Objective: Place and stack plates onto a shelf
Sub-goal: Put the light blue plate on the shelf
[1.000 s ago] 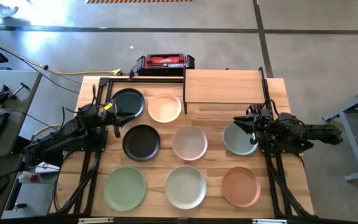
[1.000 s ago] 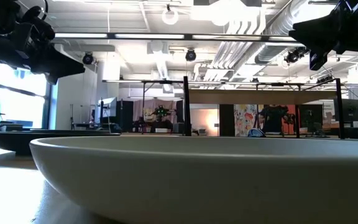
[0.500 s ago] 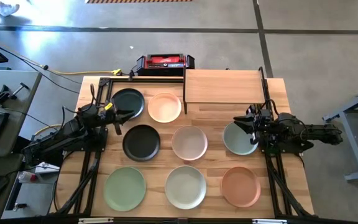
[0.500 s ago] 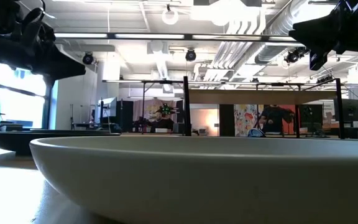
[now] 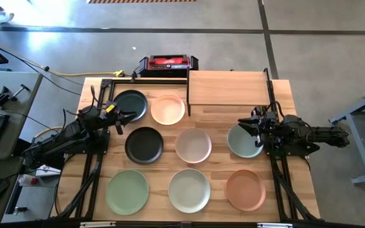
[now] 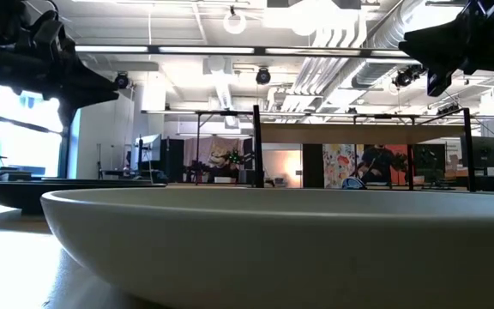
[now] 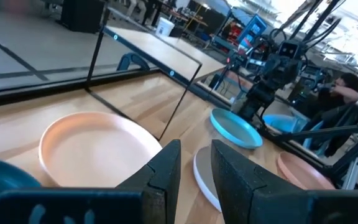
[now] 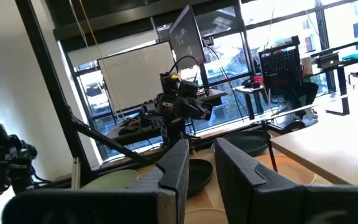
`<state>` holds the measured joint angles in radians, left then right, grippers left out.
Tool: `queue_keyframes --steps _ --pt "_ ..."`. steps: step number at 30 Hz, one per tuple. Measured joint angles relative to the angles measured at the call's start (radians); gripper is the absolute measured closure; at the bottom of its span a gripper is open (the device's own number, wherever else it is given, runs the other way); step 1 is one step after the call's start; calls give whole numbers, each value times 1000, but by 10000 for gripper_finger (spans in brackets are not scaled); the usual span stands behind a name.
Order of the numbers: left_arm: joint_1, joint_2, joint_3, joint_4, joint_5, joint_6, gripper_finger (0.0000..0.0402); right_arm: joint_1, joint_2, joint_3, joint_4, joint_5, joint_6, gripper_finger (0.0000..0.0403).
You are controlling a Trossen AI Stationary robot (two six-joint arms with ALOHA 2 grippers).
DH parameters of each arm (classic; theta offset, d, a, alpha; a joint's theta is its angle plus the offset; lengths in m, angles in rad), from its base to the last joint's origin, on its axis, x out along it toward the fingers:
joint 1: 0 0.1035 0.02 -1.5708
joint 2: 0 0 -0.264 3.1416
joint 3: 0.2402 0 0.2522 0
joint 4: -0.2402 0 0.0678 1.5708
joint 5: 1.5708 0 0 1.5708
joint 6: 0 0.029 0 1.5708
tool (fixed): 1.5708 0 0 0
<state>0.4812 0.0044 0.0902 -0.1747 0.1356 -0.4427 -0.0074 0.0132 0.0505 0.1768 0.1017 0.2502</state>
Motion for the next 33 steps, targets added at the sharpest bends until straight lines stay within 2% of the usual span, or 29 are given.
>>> queue_keyframes --steps 8,16,20,29,33 --pt "1 0 0 26 -70 -16 323 0 0 0 1 0 42 339" --pt "1 0 0 190 -119 -195 323 0 0 0 47 3 85 339" --pt "1 0 0 251 -130 -195 323 0 0 0 82 3 90 339" --pt "1 0 0 262 -130 -293 323 0 0 0 147 3 72 339" --pt "1 2 1 355 -133 -332 323 0 0 0 209 6 39 339"
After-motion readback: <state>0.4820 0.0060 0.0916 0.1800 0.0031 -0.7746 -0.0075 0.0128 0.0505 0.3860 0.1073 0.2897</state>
